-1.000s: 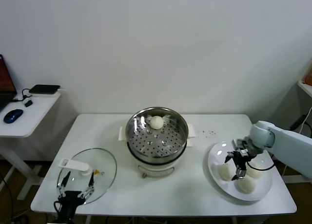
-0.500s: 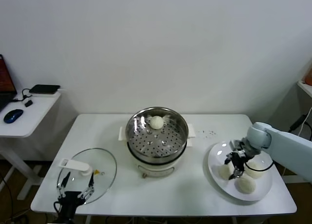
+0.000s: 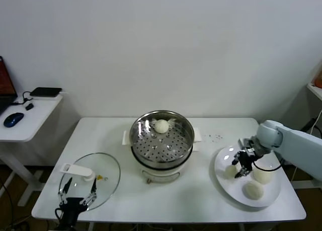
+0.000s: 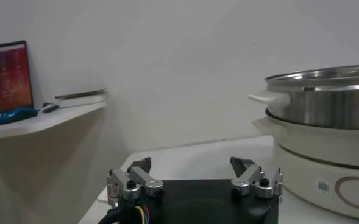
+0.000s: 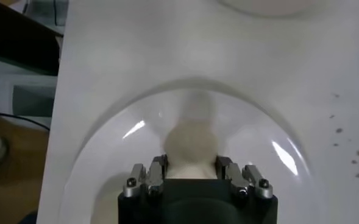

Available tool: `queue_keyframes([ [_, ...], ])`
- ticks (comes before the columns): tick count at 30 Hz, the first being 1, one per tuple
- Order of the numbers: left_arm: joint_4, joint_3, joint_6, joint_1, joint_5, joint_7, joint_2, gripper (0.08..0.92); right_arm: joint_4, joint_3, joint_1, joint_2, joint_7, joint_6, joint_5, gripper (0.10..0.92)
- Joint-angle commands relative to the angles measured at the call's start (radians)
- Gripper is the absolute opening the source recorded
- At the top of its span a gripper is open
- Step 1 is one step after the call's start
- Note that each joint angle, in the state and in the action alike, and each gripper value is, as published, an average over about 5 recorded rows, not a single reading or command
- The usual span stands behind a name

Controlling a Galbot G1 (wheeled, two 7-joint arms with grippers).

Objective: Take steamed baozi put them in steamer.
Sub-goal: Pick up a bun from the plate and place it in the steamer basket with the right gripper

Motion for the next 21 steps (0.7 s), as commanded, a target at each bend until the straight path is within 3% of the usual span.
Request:
queue_keyframes([
  [1, -0.003, 0.001, 0.002, 0.000, -0.001, 0.001, 0.002, 0.823, 0.030, -0.201, 0.326, 0.013, -0.008, -0.008, 0.196, 0.535],
  [14, -0.014, 0.003, 0.002, 0.007, 0.000, 0.001, 0.002, 0.823, 0.050, -0.496, 0.772, 0.229, -0.023, -0.010, 0.554, 0.543],
  [21, -0.016, 0.007, -0.001, 0.007, 0.005, 0.000, 0.003, 0.823, 0.009, -0.482, 0.773, 0.392, -0.014, -0.028, 0.624, 0.543],
])
